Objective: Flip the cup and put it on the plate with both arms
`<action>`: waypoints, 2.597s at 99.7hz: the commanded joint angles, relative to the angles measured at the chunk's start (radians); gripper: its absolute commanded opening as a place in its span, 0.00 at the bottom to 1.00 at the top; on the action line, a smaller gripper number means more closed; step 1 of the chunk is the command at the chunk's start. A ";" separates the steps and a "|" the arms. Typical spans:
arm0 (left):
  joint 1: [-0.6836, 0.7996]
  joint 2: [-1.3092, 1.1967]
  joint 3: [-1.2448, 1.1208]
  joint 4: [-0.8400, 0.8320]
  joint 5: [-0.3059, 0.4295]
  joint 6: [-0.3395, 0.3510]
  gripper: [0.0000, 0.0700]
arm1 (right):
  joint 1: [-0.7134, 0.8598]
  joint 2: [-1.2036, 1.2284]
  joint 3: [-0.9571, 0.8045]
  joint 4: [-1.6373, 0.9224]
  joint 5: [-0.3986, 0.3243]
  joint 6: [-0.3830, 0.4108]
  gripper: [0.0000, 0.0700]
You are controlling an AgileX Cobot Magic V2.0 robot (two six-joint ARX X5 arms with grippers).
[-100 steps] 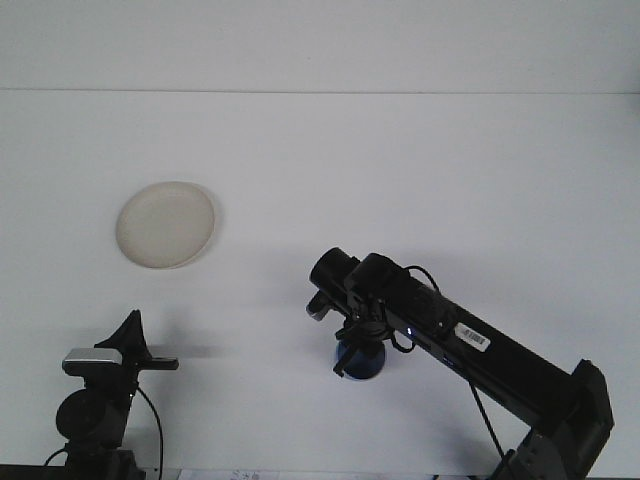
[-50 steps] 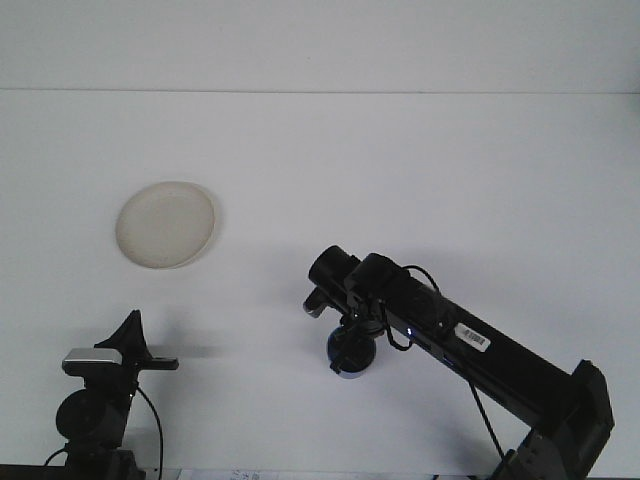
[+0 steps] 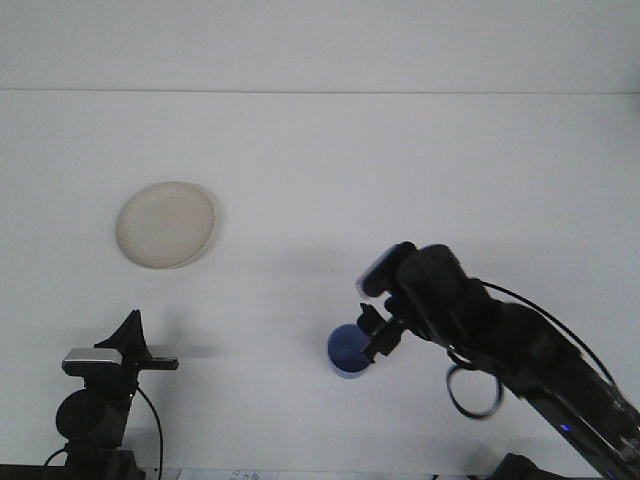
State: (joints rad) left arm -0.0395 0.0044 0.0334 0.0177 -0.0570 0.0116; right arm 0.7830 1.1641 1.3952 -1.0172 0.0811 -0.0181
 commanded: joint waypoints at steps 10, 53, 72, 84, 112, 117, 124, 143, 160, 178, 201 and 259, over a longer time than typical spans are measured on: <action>0.000 -0.002 -0.019 0.034 -0.003 -0.113 0.02 | 0.009 -0.314 -0.249 0.188 0.059 0.056 0.63; 0.000 0.010 0.103 -0.014 0.071 -0.409 0.02 | 0.009 -0.981 -0.771 0.459 0.059 0.088 0.63; -0.002 0.239 0.447 -0.200 0.221 -0.370 0.05 | 0.009 -1.020 -0.771 0.439 0.081 0.093 0.63; -0.025 0.474 0.683 -0.340 0.437 -0.306 0.38 | 0.009 -1.019 -0.771 0.433 0.081 0.093 0.63; -0.352 0.982 1.117 -0.657 0.679 -0.178 0.52 | 0.009 -1.019 -0.771 0.418 0.105 0.093 0.63; -0.440 1.060 1.169 -0.695 0.640 -0.158 0.61 | 0.009 -1.019 -0.771 0.410 0.108 0.093 0.63; -0.558 1.172 1.238 -0.739 0.539 -0.128 0.73 | 0.009 -1.019 -0.771 0.403 0.111 0.093 0.63; -0.736 1.415 1.360 -0.765 0.307 -0.125 0.73 | 0.009 -1.019 -0.771 0.402 0.111 0.093 0.63; -0.773 1.580 1.419 -0.776 0.282 -0.126 0.72 | 0.009 -1.019 -0.771 0.402 0.111 0.093 0.63; -0.775 1.690 1.433 -0.772 0.282 -0.131 0.72 | 0.009 -1.019 -0.773 0.402 0.111 0.093 0.63; -0.801 1.759 1.433 -0.773 0.282 -0.135 0.65 | 0.009 -1.019 -0.775 0.401 0.111 0.092 0.63; -0.807 1.745 1.499 -0.893 0.204 -0.063 0.01 | 0.009 -1.019 -0.775 0.401 0.130 0.090 0.63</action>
State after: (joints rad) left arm -0.8490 1.7546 1.4956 -0.8589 0.1726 -0.0826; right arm 0.7837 0.1440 0.6163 -0.6235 0.2100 0.0605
